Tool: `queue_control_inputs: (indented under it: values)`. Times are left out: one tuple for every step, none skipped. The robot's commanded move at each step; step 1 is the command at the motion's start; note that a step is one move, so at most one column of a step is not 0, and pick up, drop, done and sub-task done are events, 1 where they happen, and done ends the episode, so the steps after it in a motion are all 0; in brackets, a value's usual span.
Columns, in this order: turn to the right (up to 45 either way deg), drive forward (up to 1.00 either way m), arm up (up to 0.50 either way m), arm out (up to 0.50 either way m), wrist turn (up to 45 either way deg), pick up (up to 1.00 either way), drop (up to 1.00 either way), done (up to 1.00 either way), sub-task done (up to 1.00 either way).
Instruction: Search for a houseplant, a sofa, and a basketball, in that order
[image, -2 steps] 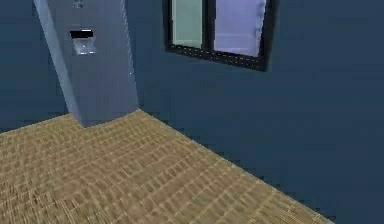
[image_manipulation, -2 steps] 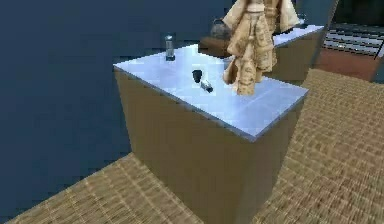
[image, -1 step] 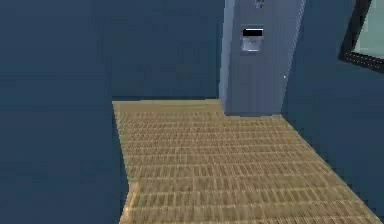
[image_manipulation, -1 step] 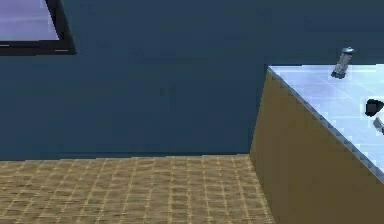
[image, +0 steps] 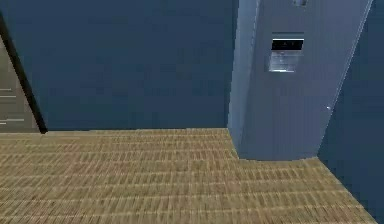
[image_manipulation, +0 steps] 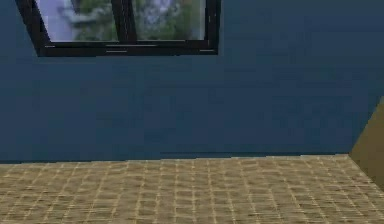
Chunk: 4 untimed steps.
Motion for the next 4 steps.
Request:
queue_control_inputs:
  values:
    - [0.0,0.55,0.00,0.00,0.0,0.00,0.00,0.00,0.00]
    - [-42.0,0.00,0.00,0.00,0.0,0.00,0.00,0.00,0.00]
    - [0.0,0.15,0.00,0.00,0.0,0.00,0.00,0.00,0.00]
    - [-6.0,0.00,0.00,0.00,0.0,0.00,0.00,0.00,0.00]
